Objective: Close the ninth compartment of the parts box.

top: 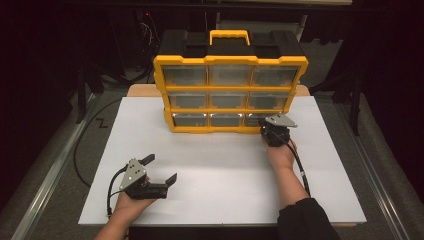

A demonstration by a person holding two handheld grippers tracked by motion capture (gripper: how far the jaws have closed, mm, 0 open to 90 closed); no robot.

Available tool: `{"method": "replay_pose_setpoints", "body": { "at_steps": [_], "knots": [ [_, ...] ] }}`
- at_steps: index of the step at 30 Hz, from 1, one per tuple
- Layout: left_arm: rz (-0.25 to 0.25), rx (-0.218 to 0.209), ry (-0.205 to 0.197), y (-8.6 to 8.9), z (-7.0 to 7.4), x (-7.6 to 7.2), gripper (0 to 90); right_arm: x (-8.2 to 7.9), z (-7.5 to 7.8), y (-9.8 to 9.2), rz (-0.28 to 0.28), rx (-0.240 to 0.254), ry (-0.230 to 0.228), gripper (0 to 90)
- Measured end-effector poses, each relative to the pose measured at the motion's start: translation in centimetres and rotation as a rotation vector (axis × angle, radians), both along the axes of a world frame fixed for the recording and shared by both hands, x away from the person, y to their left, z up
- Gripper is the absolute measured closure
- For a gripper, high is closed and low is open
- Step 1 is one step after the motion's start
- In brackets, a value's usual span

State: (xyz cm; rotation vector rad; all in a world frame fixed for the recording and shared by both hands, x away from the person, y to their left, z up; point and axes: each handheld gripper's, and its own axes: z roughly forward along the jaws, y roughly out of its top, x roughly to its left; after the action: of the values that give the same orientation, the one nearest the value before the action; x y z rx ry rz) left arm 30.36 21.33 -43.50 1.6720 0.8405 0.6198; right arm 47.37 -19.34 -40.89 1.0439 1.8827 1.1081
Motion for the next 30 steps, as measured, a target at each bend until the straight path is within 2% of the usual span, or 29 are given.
{"method": "replay_pose_setpoints", "body": {
  "at_steps": [2, 6, 11, 19, 26, 30],
  "knots": [
    [0.003, 0.003, -0.001, 0.0, 0.0, 0.0, 0.2, -0.3, 0.2, -0.1, -0.003, 0.004, 0.006, 90.0],
    [0.016, 0.001, 0.0, 0.0, 0.0, 0.0, 0.2, -1.3, 0.8, -0.5, 0.018, 0.001, 0.013, 84.4],
    [0.038, -0.017, 0.006, 0.3, 0.1, 0.0, 0.2, -3.2, 1.6, -1.0, 0.068, 0.042, 0.025, 74.5],
    [0.064, -0.003, 0.017, 0.5, 0.2, 0.1, 0.2, -6.3, 2.2, -1.7, 0.14, 0.077, 0.044, 47.5],
    [0.072, -0.008, 0.025, 0.8, 0.1, 0.2, 0.2, -8.7, 1.4, -2.5, 0.163, 0.064, 0.07, 17.0],
    [0.083, -0.013, 0.022, 1.0, 0.2, 0.3, 0.2, -10.2, 0.9, -3.3, 0.173, 0.062, 0.07, 1.4]
  ]
}}
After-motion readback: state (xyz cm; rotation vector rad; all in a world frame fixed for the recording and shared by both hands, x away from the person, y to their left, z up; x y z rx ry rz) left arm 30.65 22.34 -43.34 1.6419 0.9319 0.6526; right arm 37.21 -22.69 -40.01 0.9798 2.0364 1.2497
